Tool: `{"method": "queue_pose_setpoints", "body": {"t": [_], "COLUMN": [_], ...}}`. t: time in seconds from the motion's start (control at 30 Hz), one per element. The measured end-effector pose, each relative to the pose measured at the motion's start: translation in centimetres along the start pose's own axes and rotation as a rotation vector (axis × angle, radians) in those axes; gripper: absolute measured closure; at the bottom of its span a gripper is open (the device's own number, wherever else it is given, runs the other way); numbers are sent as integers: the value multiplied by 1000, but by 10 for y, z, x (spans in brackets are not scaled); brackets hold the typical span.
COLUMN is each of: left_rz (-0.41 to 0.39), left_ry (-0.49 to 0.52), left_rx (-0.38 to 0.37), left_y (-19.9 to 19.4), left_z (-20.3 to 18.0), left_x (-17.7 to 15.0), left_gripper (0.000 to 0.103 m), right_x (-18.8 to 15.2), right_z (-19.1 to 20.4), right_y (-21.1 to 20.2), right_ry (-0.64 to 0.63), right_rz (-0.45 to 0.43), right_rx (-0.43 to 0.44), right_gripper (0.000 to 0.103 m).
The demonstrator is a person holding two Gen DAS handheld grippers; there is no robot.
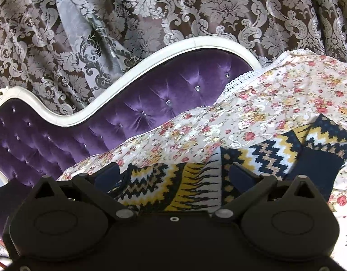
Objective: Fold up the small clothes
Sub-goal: 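Open the left tool to lay the sleeve on the sweater body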
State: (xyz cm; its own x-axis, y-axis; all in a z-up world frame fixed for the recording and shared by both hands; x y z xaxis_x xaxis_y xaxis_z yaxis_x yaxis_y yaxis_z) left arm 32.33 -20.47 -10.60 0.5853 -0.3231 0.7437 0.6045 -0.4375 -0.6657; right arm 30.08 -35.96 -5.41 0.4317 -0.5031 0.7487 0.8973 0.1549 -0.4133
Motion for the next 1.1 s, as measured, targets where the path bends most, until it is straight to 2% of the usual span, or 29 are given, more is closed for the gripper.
{"method": "queue_pose_setpoints", "body": {"t": [0.07, 0.1, 0.23, 0.37, 0.6, 0.73, 0.8, 0.9, 1.0, 1.1], "left_rz": [-22, -33, -77, -85, -82, -137, -152, -138, -113, -84], "left_ry": [1, 5, 14, -17, -81, -157, -225, -366, -552, -574], "left_rx": [-21, -33, -94, -146, -150, -82, -19, 69, 82, 167], "left_y": [-8, -12, -27, -39, -58, -77, -84, -89, -96, -98], "left_z": [1, 1, 3, 11, 42, 74, 97, 138, 177, 200], "left_x": [-3, -4, -7, -14, -28, -33, -32, -32, -37, -42], "left_gripper": [12, 5, 4, 4, 1, 1, 1, 1, 1, 1], "right_x": [0, 1, -1, -2, -5, -10, -13, -19, -24, -30], "right_z": [0, 0, 0, 1, 5, 9, 13, 22, 30, 39], "right_y": [0, -1, 1, 2, 5, 8, 11, 15, 19, 25], "right_ry": [-1, 0, -2, -10, -31, -54, -72, -108, -136, -157], "right_rz": [-4, -4, 5, 14, 30, 52, 68, 89, 102, 130], "right_rx": [-2, -3, -7, -10, -13, -12, -8, 4, 19, 43], "right_gripper": [0, 0, 0, 0, 0, 0, 0, 0, 0, 0]}}
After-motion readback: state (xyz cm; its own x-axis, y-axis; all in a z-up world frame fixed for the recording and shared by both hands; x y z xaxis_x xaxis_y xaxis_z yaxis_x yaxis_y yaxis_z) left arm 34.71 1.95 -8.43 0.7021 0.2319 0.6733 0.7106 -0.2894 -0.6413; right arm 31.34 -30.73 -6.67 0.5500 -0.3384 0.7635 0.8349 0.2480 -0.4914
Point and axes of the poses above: each gripper's, at about its wrist camera, not at the fingertips, and y roughly the way its jaws point, z to its left, x to its top, the point moved 5 cm from there along y, roughly the way its jaws point, and after that the axes turned 3 degrees about x, right-handed, at the moved point
